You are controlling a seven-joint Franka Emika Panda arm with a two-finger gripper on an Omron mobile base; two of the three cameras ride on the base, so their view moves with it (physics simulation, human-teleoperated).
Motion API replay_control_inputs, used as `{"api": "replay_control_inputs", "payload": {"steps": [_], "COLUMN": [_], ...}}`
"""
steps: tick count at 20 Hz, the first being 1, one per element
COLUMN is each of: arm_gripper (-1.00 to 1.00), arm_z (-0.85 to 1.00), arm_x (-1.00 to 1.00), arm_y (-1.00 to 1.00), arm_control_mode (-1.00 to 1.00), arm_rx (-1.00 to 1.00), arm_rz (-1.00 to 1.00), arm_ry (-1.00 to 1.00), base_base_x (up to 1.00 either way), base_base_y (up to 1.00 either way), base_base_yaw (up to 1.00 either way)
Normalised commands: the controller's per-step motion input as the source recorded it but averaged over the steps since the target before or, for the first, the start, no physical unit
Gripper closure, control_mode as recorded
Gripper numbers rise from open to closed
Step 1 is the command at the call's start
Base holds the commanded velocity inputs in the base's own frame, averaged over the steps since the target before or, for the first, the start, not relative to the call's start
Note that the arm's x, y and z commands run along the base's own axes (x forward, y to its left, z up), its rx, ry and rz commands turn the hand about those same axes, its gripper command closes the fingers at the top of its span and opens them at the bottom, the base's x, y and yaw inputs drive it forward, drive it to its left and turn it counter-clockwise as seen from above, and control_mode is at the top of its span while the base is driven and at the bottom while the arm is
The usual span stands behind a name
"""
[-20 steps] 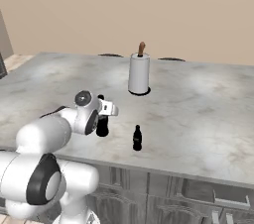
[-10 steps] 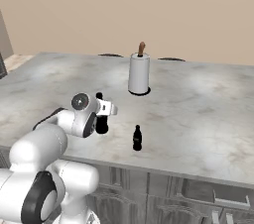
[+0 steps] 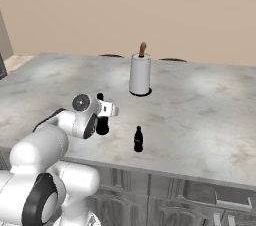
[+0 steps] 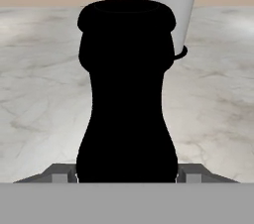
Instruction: Place the large bottle from the dining counter next to the other large bottle outside the sink, and place the small bottle from the dining counter next to the other small bottle inside the sink.
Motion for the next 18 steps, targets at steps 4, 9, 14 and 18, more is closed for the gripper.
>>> {"api": "replay_control_inputs", "payload": {"steps": [4,9,14,18], "arm_gripper": [1.0,1.0,1.0,1.0], "arm_z": [0.0,0.0,0.0,0.0], "arm_x": [0.0,0.0,0.0,0.0], "arm_y": [0.0,0.0,0.0,0.0], "arm_control_mode": [-1.0,1.0,1.0,1.0], "arm_rx": [0.0,0.0,0.0,0.0], "arm_rz": [0.0,0.0,0.0,0.0], "arm_ry": [0.0,0.0,0.0,0.0], "base_base_x": [0.0,-0.04,-0.48,-0.67], "base_base_y": [0.0,0.01,0.15,0.25], "base_base_yaw": [0.0,0.0,0.0,0.0]}}
